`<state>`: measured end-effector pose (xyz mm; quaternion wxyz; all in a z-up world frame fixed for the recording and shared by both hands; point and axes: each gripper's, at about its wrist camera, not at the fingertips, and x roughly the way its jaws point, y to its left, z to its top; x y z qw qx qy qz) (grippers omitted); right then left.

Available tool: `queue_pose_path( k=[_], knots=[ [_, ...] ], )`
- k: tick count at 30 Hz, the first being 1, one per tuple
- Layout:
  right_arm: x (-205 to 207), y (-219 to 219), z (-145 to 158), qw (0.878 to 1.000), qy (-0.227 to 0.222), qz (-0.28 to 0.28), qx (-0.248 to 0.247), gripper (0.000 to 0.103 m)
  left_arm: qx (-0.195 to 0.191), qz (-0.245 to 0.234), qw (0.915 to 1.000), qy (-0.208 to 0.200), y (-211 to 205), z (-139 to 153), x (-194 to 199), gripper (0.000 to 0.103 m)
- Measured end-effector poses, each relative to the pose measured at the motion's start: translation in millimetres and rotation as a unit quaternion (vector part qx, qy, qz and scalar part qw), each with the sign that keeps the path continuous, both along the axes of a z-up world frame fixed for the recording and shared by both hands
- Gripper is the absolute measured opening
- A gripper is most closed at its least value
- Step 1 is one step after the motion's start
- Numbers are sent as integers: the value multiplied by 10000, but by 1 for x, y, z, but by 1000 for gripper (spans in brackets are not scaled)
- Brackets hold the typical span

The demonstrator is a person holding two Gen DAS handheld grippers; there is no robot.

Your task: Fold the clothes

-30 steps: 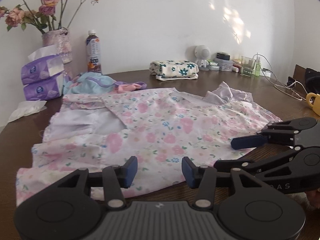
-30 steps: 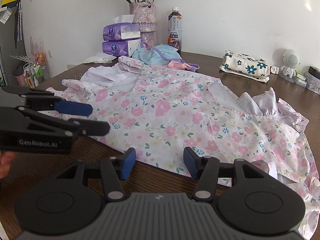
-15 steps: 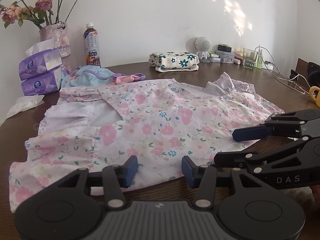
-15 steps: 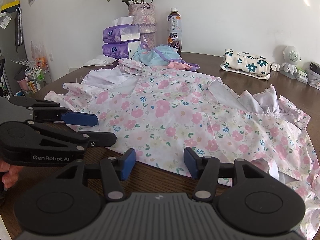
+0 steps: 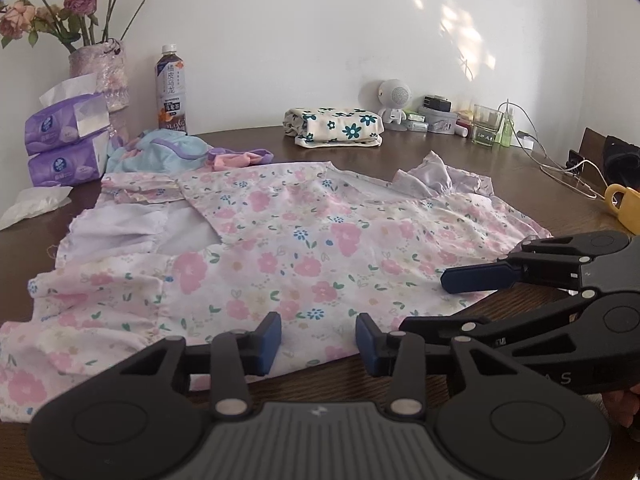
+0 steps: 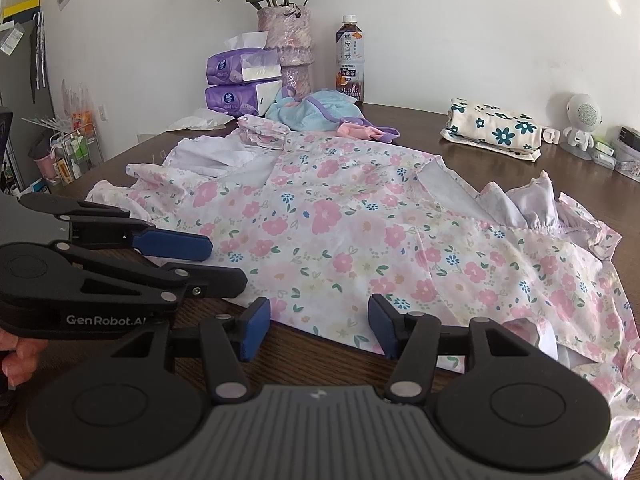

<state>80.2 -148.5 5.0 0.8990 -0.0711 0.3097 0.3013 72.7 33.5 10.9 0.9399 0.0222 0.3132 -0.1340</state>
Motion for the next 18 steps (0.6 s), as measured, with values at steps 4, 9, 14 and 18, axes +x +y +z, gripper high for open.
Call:
queue_pose_path(
  k=[4,9,14,18],
  knots=[
    [0,0,0,10000,10,3,23,56,-47,13,10000,13,1,0,-1,38],
    [3,-7,0,9997,112,-30,230,55,-141,14,9999,19,2,0,-3,37],
    [4,-7,0,9995,132,-57,278,54,-3,-13,10000,-5,-2,-1,-7,37],
    [4,-8,0,9996,125,-58,264,54,143,34,9999,-35,-4,-1,-8,31]
  ],
)
